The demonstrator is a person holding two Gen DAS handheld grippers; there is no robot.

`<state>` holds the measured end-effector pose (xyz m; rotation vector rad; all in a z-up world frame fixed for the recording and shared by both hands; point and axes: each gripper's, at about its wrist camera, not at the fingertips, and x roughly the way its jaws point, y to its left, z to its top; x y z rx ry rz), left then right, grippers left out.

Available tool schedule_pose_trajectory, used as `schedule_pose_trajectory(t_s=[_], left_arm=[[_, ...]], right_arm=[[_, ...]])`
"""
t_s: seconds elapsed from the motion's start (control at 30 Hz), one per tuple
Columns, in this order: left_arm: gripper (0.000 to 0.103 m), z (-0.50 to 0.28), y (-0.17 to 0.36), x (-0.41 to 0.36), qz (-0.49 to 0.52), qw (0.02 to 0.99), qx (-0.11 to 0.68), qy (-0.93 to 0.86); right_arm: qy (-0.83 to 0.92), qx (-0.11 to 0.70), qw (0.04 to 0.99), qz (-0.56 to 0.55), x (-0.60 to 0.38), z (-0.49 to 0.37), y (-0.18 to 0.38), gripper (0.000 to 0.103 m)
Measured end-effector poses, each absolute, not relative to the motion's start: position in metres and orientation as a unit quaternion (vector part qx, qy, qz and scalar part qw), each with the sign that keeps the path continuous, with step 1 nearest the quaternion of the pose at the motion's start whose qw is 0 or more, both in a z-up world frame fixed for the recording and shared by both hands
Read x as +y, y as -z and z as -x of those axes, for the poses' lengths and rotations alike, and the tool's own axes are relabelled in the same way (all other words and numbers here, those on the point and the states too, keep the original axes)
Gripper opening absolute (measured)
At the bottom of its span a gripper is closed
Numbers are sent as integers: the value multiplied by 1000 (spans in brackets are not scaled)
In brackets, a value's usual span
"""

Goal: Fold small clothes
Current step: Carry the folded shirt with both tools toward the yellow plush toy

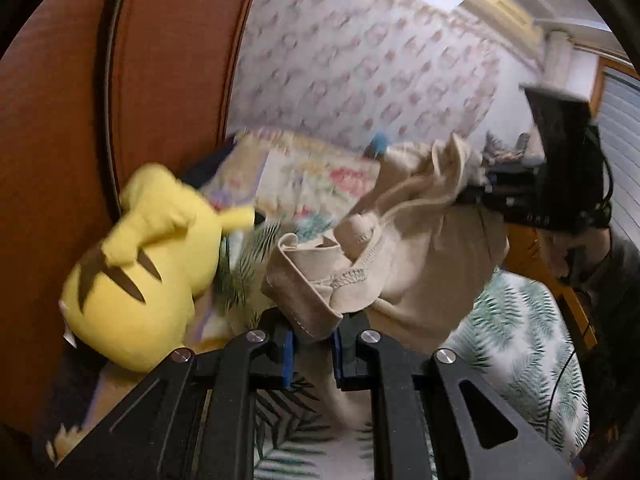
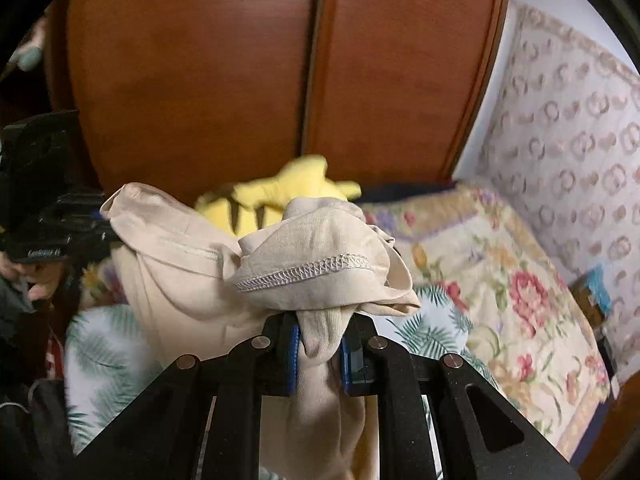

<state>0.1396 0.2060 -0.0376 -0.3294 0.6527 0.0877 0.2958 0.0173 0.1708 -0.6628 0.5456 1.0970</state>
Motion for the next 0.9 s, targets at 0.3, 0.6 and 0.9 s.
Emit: schedule_pose_trajectory(t_s=[0.3, 0.6, 0.9], left_arm=[[15, -170, 89, 227, 194, 911, 360, -52], [15, -169, 98, 222, 205, 901, 379, -57], [15, -161, 92, 229, 205, 908, 361, -60]], right_arm=[[-483, 293, 756, 332, 101, -377, -128, 16], [-470, 310, 791, 240, 105, -393, -97, 43], [-418, 317, 830, 189, 73, -372, -88, 54]])
